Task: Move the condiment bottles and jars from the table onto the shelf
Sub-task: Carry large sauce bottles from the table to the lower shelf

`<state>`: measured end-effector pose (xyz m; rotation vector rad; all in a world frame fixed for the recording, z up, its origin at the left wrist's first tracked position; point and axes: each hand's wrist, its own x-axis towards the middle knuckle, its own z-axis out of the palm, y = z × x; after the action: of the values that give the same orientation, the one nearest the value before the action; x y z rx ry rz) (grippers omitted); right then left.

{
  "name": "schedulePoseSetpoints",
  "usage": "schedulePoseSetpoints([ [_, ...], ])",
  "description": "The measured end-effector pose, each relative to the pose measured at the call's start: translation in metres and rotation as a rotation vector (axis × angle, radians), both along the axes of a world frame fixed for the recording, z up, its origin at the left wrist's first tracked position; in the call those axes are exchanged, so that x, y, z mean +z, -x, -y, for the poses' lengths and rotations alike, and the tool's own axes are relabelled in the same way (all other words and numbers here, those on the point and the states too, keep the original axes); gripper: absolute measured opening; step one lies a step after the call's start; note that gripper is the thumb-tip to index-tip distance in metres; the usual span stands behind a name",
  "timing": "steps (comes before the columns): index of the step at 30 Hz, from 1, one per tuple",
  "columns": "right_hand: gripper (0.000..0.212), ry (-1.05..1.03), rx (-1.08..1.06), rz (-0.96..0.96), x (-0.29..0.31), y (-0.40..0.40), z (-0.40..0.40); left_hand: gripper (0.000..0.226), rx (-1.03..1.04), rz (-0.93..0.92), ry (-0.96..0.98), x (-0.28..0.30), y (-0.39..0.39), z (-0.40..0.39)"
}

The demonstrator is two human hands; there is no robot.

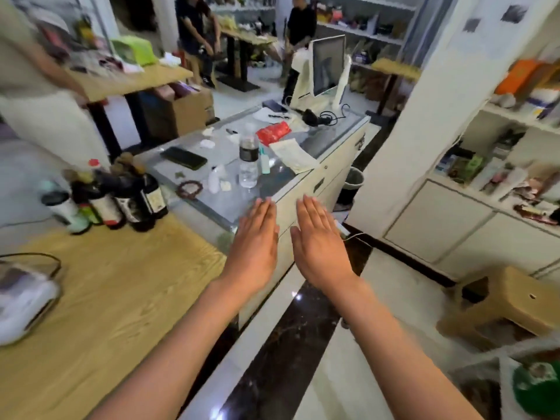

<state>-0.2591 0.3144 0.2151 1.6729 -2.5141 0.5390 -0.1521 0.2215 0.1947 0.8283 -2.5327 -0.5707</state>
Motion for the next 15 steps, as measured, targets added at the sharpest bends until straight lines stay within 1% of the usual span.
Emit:
schedulePoseSetpoints([
  [5, 0.055, 0.008, 0.169, -0.01, -0.006, -0.085, 0.106, 0.051, 0.196, -0.048, -0.038, -0.012, -0.108, 0.08],
  [9, 0.056, -0.026, 0.288, 0.02, -0.014, -0.152, 0.163, 0.051, 0.327, -0.069, -0.067, -0.02, -0.18, 0.122],
  [13, 0.055, -0.074, 0.386, 0.017, -0.022, -0.204, 0.211, 0.051, 0.442, -0.098, -0.08, -0.03, -0.229, 0.157],
  [15, 0.055, -0.09, 0.43, 0.032, -0.026, -0.224, 0.232, 0.051, 0.495, -0.122, -0.12, -0.036, -0.245, 0.173],
])
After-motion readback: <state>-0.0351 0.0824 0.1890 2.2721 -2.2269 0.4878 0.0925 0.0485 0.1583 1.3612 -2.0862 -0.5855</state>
